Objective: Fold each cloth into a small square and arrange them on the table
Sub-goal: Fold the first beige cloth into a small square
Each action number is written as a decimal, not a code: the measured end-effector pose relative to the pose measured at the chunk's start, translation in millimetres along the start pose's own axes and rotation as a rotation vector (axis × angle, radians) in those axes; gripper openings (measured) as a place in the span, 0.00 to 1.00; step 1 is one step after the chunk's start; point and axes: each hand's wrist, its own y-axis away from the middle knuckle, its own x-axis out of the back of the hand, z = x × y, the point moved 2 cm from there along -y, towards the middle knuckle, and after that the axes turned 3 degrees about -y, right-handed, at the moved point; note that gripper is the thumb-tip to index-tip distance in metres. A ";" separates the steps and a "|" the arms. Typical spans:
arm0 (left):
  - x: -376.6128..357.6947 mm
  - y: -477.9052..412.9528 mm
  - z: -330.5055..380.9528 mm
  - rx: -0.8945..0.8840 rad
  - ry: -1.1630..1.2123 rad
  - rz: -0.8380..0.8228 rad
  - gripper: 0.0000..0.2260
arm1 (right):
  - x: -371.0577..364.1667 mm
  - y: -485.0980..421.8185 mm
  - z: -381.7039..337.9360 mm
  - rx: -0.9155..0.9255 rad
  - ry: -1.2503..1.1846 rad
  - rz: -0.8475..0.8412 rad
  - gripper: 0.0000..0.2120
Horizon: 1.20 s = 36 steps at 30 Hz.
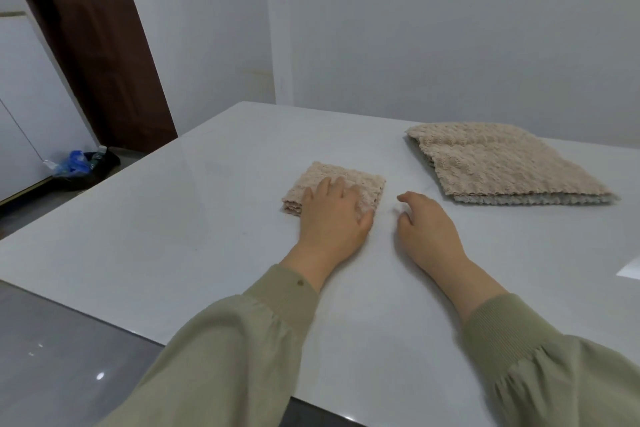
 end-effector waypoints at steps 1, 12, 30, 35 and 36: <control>-4.0 -0.4 4.3 -0.008 -0.013 -0.051 0.26 | -1.8 -0.8 2.3 -0.021 0.012 -0.014 0.18; -5.4 -16.4 -40.2 -0.015 -0.073 -0.189 0.26 | -26.0 -16.2 -28.4 0.040 0.129 -0.073 0.18; -2.7 -65.6 -240.8 0.258 -0.057 -0.138 0.26 | -150.1 -114.1 -158.4 0.230 0.182 -0.188 0.14; -4.9 -85.2 -279.9 0.237 -0.033 -0.128 0.25 | -176.6 -138.4 -179.5 0.261 0.214 -0.216 0.15; -5.3 -89.0 -285.3 0.232 -0.032 -0.127 0.25 | -180.5 -141.7 -179.9 0.262 0.220 -0.220 0.16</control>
